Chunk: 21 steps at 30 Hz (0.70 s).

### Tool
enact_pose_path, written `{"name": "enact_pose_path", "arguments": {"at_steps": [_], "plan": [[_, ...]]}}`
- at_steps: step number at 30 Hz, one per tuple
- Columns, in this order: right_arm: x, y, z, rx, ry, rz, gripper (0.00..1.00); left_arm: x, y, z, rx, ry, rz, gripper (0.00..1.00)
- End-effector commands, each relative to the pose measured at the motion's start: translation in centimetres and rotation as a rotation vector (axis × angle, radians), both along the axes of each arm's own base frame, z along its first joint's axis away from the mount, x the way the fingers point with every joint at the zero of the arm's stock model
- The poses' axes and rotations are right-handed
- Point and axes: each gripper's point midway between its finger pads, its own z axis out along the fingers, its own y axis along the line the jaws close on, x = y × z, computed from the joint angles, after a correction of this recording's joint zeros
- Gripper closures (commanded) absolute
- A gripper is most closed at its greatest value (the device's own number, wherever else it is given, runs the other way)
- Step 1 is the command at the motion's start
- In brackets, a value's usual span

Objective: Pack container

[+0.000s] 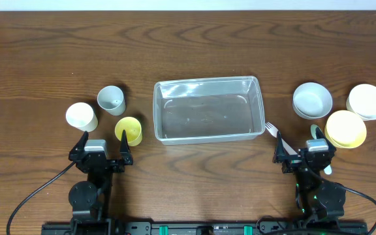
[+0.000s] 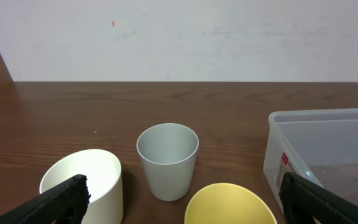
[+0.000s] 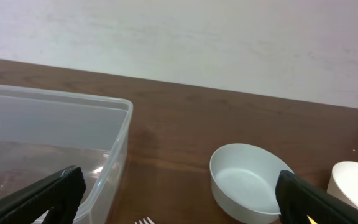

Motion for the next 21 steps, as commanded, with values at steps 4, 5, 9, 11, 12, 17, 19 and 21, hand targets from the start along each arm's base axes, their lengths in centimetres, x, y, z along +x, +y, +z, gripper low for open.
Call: {"name": "enact_pose_path", "arguments": {"at_steps": [4,5,9,11,12,17,19,21], "plan": [[0.0,-0.2,0.0,-0.011,-0.003,-0.007,0.01,-0.1,-0.3,-1.4,-0.013,0.047,-0.016,0.02],[0.0,-0.2,-0.3,-0.01,0.008,-0.005,0.01,-0.1,-0.3,-1.4,-0.013,0.047,-0.016,0.02],[0.0,-0.1,-0.3,0.108,0.018,-0.008,0.01,-0.1,-0.2,-1.4,-0.012,0.047,-0.015,0.02],[0.0,-0.1,-0.5,0.164,0.03,-0.014,0.01,-0.1,-0.3,-1.5,-0.013,0.047,-0.016,0.02],[0.0,-0.1,-0.7,0.183,0.042,-0.016,0.01,-0.1,-0.3,-1.5,-0.014,0.05,-0.016,0.02],[0.2,0.6,-2.6,0.264,0.14,0.004,0.01,-0.4,-0.3,-1.7,-0.156,0.103,0.006,0.02],[0.3,1.0,-2.9,0.268,0.18,0.023,0.01,-0.8,-0.3,-1.7,-0.204,0.159,0.016,0.02],[0.5,1.4,-2.4,0.268,0.218,0.041,0.01,-1.3,-1.0,-0.6,-0.218,0.212,-0.016,0.02]]}}
